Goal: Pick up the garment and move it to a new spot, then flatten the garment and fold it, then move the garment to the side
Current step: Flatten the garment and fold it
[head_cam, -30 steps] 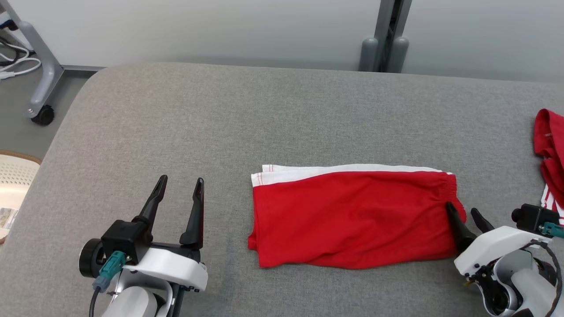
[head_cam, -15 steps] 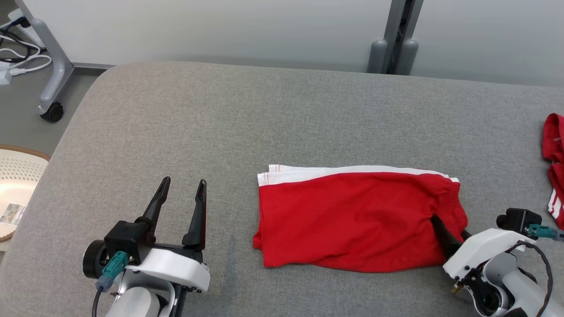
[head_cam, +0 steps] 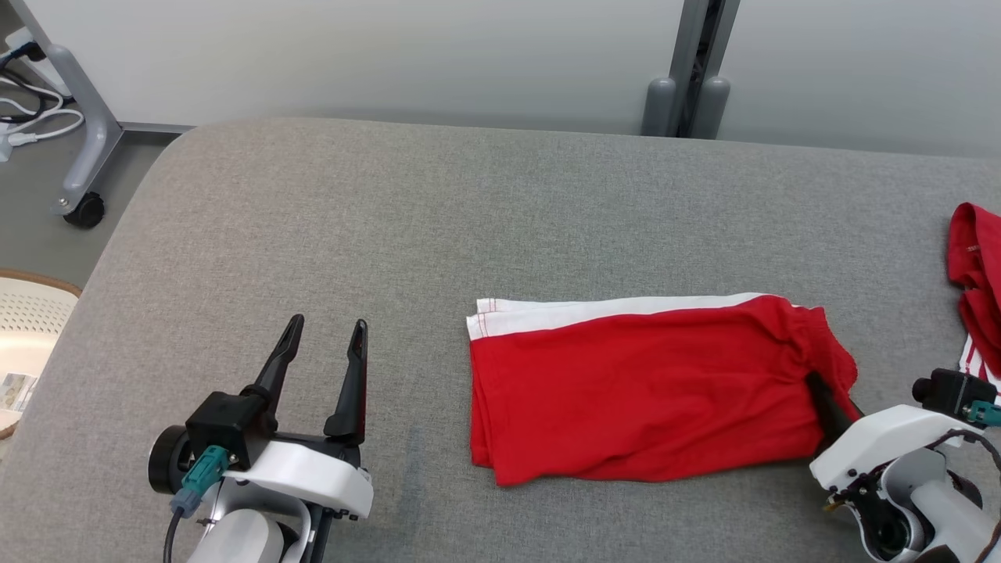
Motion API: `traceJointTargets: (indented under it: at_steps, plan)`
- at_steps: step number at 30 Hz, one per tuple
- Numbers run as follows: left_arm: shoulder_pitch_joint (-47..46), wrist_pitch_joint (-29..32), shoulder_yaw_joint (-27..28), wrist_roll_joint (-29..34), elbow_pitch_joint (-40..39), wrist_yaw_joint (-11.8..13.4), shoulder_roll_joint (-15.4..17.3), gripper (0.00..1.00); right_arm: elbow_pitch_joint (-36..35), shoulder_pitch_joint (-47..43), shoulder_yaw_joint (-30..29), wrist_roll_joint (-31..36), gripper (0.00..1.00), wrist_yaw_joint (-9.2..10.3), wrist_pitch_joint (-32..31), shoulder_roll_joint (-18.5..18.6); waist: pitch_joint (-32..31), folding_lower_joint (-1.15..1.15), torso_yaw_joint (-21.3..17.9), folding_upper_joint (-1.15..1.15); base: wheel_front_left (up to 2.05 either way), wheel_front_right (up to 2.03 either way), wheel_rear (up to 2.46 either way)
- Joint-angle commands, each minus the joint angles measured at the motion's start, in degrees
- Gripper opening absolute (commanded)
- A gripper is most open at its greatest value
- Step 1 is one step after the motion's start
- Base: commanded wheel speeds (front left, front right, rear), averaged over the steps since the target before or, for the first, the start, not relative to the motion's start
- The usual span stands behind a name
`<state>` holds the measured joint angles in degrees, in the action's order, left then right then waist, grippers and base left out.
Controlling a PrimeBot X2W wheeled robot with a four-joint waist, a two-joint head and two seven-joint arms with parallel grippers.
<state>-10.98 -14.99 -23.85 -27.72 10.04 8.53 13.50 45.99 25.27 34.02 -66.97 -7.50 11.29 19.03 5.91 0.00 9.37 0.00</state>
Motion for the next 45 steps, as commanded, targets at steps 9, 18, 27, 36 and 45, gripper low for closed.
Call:
traceJointTargets:
  at_steps: [9,18,27,36,45]
  plan:
    - [1.1,-0.2,0.6,0.5,0.5,-0.3,-0.2,1.00,-3.2,1.4,3.0,2.7,0.00,-0.01,3.1,3.3,-1.1,0.00,-0.7,0.00,0.00,0.00,0.00]
    - [1.2,-0.2,0.4,0.2,1.0,-0.8,-0.6,1.00,-11.6,2.7,8.8,6.6,0.00,-0.01,2.7,0.9,-1.9,0.00,0.2,0.00,0.00,0.00,0.00]
    - [0.7,-0.2,-0.1,0.6,1.2,-1.4,-1.2,1.00,-12.9,4.9,13.3,8.2,0.00,-0.01,-1.4,-2.5,-2.0,0.00,4.6,0.00,0.00,0.00,0.00]
    - [0.7,-0.2,-0.1,1.0,1.5,-2.0,-2.3,1.00,-8.1,6.2,15.5,7.6,0.00,-0.01,-3.4,-5.6,-1.6,0.00,9.8,0.00,0.00,0.00,0.00]
    - [1.0,-0.2,0.4,1.2,1.7,-2.5,-2.5,1.00,-3.6,7.5,17.1,7.0,0.05,-0.01,-3.4,-7.6,-1.2,0.00,11.5,0.00,0.00,0.00,0.00]
